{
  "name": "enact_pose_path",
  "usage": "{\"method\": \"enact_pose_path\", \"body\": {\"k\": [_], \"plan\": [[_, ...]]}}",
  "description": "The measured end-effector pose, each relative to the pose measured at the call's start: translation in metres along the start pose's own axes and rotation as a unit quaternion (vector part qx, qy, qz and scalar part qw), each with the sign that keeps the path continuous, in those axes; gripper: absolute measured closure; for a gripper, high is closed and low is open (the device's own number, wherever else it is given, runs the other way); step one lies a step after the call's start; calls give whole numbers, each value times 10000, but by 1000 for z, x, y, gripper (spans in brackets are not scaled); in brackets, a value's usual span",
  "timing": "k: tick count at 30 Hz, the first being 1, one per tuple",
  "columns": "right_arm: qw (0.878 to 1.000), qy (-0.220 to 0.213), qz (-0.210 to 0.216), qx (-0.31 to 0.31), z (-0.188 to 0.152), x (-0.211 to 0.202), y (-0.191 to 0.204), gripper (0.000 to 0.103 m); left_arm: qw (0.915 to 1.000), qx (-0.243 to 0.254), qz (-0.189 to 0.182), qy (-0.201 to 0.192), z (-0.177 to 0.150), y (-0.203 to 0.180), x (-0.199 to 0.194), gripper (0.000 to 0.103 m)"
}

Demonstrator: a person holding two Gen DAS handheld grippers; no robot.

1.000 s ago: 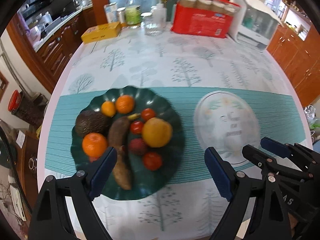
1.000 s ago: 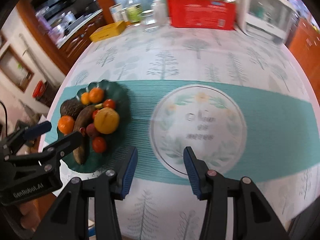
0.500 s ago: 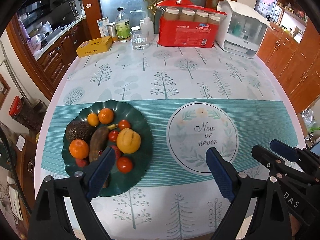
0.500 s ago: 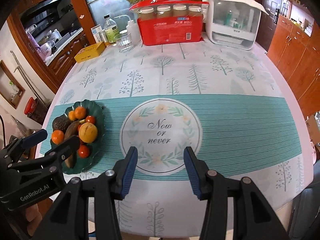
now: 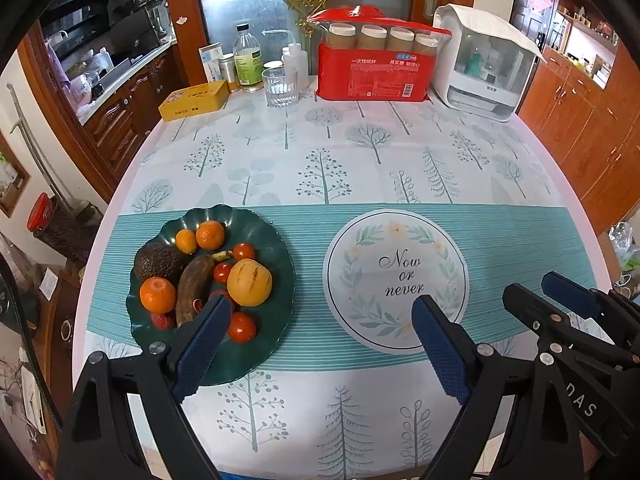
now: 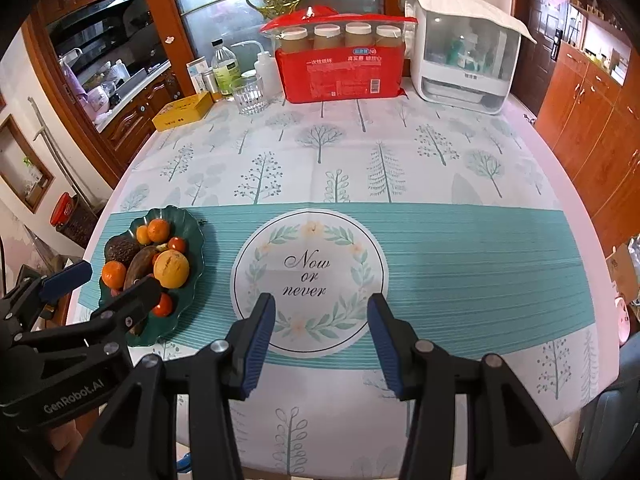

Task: Organize fruits

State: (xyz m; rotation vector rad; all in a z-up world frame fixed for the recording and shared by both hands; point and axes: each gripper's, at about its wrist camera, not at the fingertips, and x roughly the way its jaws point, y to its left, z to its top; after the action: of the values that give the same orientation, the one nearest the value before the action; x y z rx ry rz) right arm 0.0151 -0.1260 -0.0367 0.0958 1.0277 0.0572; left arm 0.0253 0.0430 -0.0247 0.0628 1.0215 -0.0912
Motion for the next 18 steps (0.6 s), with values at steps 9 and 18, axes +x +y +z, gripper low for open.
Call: {"method": "enact_pose_path", "body": {"k": [9, 18], "plan": [[10000, -74, -5, -57, 1, -4, -3, 55, 10000, 15, -9, -5, 0, 0, 0, 12], [9998, -161, -40, -74, 1, -9, -4, 55, 10000, 29, -18, -17, -1, -6, -3, 12]]}}
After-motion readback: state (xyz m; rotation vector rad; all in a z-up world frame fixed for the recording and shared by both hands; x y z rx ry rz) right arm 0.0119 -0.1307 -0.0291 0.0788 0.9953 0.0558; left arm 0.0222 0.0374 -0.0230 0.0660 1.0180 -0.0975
